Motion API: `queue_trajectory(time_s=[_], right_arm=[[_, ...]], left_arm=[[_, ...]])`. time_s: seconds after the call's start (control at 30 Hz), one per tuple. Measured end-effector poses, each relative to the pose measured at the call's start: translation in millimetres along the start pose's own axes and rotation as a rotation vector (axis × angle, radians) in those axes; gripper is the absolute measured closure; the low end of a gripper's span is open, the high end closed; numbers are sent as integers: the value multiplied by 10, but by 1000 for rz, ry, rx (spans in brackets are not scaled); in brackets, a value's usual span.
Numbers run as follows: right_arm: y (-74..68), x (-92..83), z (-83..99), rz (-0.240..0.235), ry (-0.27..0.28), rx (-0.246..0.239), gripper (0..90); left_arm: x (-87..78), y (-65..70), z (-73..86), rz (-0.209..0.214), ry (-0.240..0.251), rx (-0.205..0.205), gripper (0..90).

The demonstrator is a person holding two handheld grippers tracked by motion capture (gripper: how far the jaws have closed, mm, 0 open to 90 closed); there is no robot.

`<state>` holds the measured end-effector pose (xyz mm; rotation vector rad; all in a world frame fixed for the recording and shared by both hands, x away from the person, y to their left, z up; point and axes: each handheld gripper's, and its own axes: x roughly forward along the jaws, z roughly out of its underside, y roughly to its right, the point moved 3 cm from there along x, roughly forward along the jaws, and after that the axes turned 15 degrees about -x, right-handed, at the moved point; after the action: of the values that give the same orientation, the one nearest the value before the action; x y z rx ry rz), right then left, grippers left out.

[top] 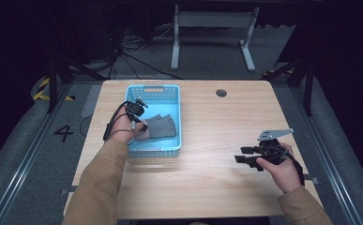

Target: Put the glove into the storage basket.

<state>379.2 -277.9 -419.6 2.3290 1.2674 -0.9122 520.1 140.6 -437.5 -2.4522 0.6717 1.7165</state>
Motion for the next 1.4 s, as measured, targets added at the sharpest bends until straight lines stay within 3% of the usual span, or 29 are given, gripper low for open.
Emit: queue_trajectory(time_s=[0.23,0.4,0.5,0.8,0.9,1.1,1.4], right_arm=[[10,-48,43,13,-2,11,475],[13,-47,44,12,-2,11,473],[19,-39,23,9,4,8,473],[46,11,-49,1,3,-3,473],[64,17,-62,6,1,-13,473],[100,-28,-64,24,18,-20,467],[155,-53,6,41,13,-32,467]], left_arm=[[-7,-69,-39,-91,20,41,815],[-52,-58,-49,-86,72,42,725],[-159,-3,-33,-30,118,37,698],[-503,156,113,53,207,42,606],[-674,264,256,97,245,67,585],[-841,468,490,157,266,120,554],[-913,693,829,239,282,194,534]])
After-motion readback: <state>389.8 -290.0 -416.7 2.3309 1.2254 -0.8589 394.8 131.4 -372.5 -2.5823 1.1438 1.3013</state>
